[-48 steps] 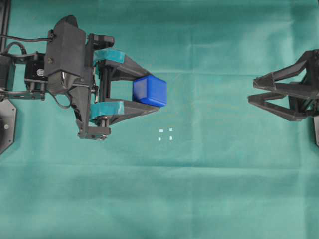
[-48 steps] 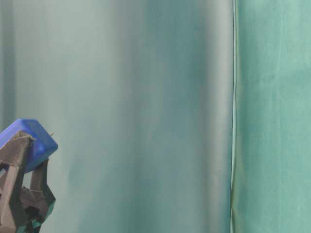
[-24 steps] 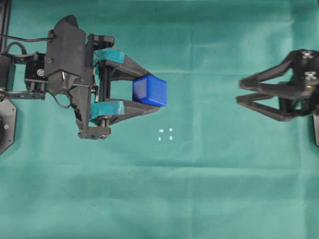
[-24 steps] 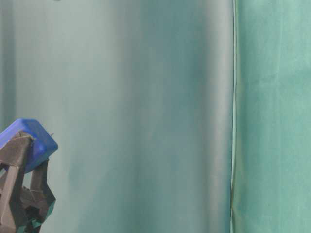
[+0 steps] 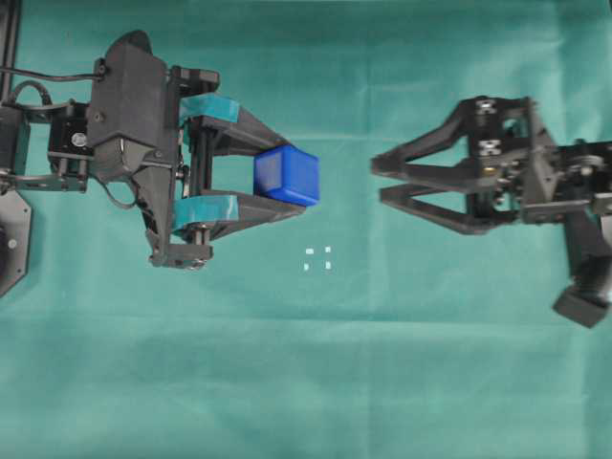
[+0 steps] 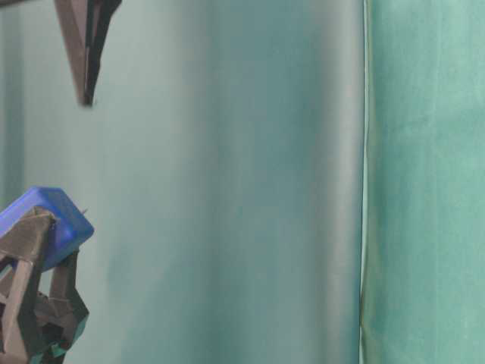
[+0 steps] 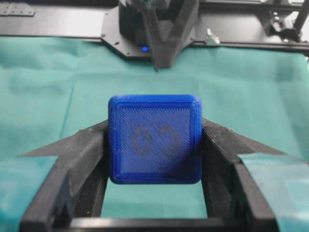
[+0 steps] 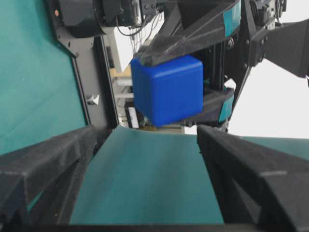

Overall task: Handover the blue block to the right arm after grasping it with the left arm, then place it in the designated position.
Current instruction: 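Move the right gripper to the cube and close it on the cube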

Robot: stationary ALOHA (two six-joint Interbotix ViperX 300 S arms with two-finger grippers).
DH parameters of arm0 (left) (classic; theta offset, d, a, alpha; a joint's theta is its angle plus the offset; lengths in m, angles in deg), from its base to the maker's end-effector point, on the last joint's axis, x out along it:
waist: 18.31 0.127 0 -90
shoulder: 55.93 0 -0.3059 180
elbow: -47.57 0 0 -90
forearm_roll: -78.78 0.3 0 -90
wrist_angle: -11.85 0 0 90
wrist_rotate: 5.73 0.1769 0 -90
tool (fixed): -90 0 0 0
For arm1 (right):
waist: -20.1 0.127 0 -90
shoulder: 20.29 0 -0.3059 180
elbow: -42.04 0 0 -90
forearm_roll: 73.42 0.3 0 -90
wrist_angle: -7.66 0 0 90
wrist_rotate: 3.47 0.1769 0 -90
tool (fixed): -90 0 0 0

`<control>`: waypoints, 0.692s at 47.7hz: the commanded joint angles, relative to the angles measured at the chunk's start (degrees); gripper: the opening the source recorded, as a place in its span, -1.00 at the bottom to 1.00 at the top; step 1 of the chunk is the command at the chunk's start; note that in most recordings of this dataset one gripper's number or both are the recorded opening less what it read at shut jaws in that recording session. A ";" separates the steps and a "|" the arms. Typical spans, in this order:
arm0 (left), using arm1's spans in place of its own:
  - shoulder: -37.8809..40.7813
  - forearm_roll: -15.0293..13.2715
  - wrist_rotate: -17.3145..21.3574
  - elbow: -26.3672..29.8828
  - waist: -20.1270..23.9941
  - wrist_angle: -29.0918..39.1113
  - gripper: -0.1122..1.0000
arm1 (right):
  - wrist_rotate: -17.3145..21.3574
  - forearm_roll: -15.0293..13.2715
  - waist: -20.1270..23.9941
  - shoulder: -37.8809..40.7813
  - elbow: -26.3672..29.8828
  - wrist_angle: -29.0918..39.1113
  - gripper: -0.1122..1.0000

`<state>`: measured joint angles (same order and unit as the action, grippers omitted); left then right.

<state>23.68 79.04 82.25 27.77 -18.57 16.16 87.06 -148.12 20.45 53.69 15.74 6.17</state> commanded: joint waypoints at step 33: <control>-1.14 -0.09 0.09 0.44 0.09 -0.26 0.04 | 0.18 -0.09 0.09 14.77 15.47 -2.20 0.90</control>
<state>23.68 79.04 82.25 27.68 -18.57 16.16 87.06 -148.12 20.45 68.55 28.84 4.41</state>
